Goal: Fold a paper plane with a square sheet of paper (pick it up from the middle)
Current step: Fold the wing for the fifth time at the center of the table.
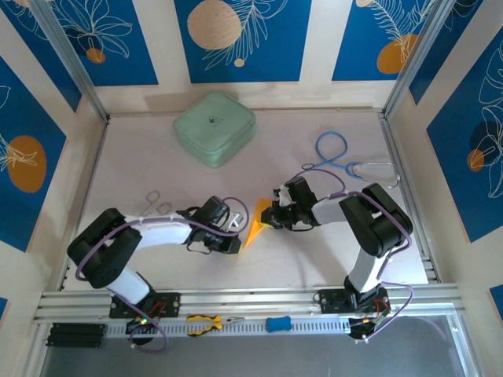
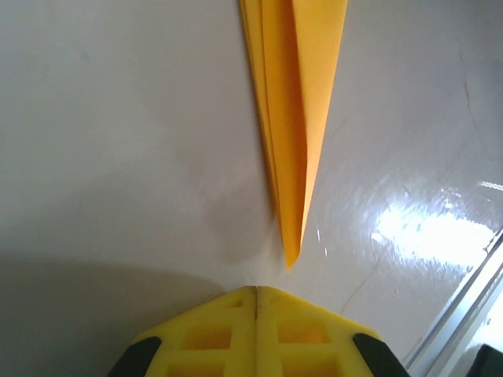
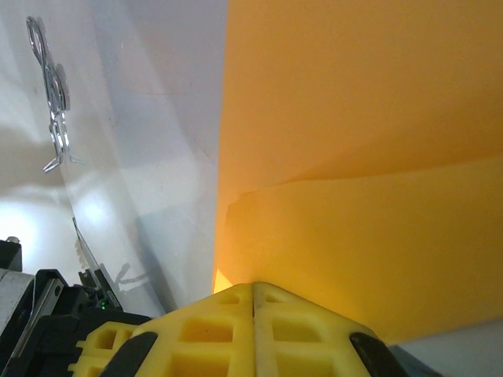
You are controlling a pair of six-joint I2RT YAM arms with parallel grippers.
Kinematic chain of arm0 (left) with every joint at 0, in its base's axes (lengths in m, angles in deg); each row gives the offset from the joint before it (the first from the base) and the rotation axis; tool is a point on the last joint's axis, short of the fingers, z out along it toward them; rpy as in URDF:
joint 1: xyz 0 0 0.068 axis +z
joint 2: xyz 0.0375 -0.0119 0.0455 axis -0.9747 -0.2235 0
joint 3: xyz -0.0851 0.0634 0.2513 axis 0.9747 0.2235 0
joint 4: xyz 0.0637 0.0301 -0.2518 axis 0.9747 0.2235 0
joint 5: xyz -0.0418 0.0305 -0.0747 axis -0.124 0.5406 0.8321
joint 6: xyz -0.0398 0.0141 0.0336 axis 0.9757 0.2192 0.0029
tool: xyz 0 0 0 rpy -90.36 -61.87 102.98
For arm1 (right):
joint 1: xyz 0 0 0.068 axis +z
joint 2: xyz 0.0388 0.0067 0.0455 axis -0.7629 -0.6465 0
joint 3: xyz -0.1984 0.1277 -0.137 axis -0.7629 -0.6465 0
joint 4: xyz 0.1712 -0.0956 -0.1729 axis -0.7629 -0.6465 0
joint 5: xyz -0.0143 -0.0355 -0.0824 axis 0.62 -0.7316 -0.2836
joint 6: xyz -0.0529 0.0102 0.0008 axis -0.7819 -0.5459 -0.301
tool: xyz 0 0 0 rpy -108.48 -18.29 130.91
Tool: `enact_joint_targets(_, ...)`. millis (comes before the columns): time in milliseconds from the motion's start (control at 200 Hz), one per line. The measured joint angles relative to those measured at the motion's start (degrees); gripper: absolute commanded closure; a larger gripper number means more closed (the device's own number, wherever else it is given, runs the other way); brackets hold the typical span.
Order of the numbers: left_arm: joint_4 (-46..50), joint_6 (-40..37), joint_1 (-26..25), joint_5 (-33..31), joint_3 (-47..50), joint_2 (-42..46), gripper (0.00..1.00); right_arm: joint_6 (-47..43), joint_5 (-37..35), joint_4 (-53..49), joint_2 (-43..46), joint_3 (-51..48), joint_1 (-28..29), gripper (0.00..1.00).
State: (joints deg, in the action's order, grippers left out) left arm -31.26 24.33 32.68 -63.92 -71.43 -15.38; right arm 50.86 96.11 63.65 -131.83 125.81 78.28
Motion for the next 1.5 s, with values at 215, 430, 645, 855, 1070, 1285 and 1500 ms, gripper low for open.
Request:
enact_joint_targets(215,-0.52,0.72,0.02,0.07,-2.4,2.67,1.0,0.2,0.0,0.07,0.02,0.0,0.0,0.92)
enact_joint_targets(430,-7.56,3.08,0.02,1.55,-9.46,-4.28,1.0,0.22,0.02,0.07,0.0,0.0,0.0,0.92)
enact_joint_targets(645,-9.88,3.89,0.02,1.51,-11.06,-10.21,0.99,0.24,0.04,0.09,0.0,-0.02,0.0,0.92)
enact_joint_targets(855,-9.55,3.76,0.02,-0.35,-12.44,-14.01,1.0,0.52,0.04,0.13,0.0,-0.02,0.0,0.91)
enact_joint_targets(1070,-7.28,1.84,0.02,-2.23,-13.27,-14.56,1.0,0.63,-0.15,0.26,0.24,-0.02,-0.07,0.91)
enact_joint_targets(1285,-7.19,-0.79,0.02,-2.29,-12.96,-14.51,1.0,0.13,-2.71,-4.07,4.22,-0.09,-1.97,0.87)
enact_joint_targets(1500,-8.72,-2.67,0.26,-0.94,-11.65,-14.01,1.0,-1.38,-5.64,-6.01,14.4,-1.95,-4.68,0.87)
